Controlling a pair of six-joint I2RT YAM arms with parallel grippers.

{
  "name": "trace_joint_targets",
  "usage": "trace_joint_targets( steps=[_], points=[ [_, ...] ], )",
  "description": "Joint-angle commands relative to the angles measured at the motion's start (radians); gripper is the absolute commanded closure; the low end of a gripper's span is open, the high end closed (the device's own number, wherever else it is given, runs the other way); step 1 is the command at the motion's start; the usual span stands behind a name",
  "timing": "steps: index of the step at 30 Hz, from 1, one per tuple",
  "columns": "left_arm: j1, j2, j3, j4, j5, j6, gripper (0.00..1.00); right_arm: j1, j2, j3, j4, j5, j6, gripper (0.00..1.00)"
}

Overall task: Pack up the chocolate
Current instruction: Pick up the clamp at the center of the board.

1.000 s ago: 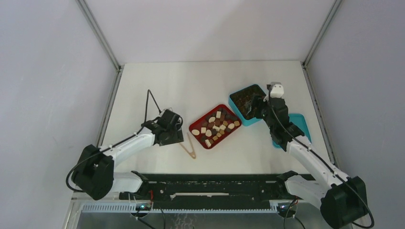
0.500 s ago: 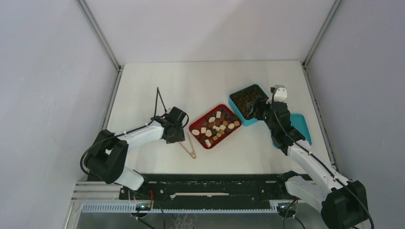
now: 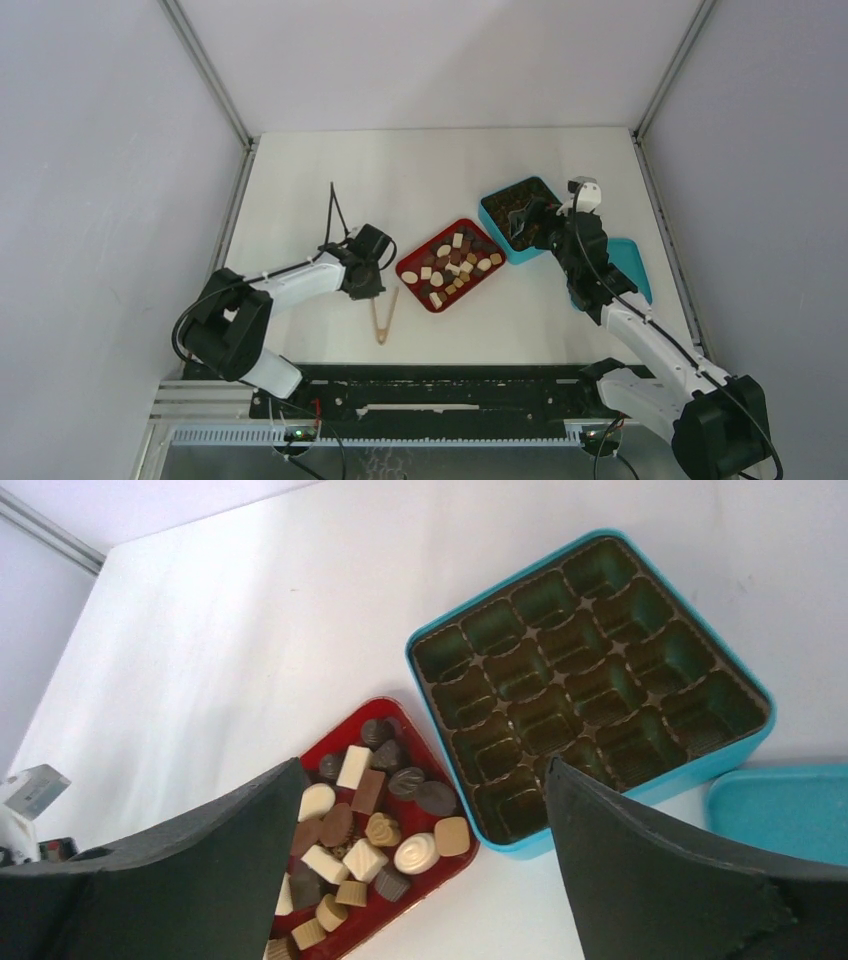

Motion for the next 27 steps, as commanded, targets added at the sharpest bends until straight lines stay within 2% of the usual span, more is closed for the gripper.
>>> trace_joint_targets(
  steps=[1,8,17,23,27],
  points=[
    [0.003,-0.042,0.0,0.014,-0.044,-0.009,0.99,-0.022,0.005,0.001,0.073,-0.054,0.113,0.0],
    [0.007,-0.123,-0.019,0.017,-0.059,-0.002,1.0,-0.052,0.033,0.001,0.117,-0.226,0.142,0.0],
    [0.028,-0.356,-0.038,0.061,-0.052,-0.013,1.0,-0.061,-0.002,0.001,0.127,-0.432,0.119,0.0],
    [0.044,-0.467,-0.046,0.202,0.017,-0.013,1.0,-0.056,0.024,0.001,0.212,-0.591,0.214,0.0],
    [0.064,-0.484,-0.049,0.332,0.098,-0.02,1.0,-0.041,0.067,0.001,0.302,-0.674,0.29,0.0]
  ],
)
